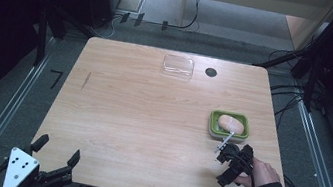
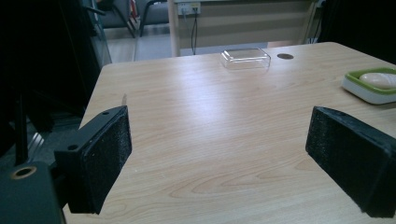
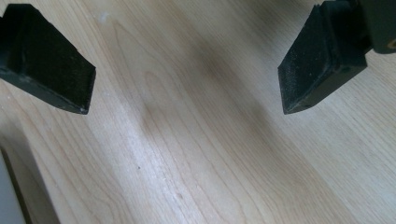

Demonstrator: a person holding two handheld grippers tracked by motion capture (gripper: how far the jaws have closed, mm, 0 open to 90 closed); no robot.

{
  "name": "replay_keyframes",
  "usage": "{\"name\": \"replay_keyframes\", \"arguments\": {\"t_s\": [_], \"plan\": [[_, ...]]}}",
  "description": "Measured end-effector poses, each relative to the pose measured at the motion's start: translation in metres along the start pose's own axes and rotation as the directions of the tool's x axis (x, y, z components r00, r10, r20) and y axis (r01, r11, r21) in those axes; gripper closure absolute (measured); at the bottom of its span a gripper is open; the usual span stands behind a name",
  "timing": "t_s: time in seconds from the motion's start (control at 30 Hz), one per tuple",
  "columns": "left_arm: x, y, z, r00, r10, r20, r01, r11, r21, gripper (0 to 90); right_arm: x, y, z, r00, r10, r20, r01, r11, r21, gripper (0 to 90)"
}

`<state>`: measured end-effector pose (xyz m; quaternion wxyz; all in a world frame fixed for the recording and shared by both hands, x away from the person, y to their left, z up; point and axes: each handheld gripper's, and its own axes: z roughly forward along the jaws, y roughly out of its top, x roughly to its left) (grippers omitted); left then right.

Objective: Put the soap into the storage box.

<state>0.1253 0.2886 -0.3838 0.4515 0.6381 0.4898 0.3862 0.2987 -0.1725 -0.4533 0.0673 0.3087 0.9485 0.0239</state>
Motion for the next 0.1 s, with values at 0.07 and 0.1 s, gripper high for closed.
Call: {"name": "replay_keyframes", "arguments": {"t_s": [0.07,0.1], "plan": [[-0.0008,0.0005,0.0004,1.0000,-0.002,-0.001,0.002,1.0000,0.001,7.2,-0.0002,-0.0011,0.0007,0.9999,0.008,-0.008,-0.008,1.000,-0.001,5.4],[-0.0008,0.0005,0.0004,1.0000,-0.002,-0.001,0.002,1.0000,0.001,7.2,-0.0003,-0.0016,0.0021,0.9999,0.007,-0.015,-0.007,1.000,0.005,5.4]]}}
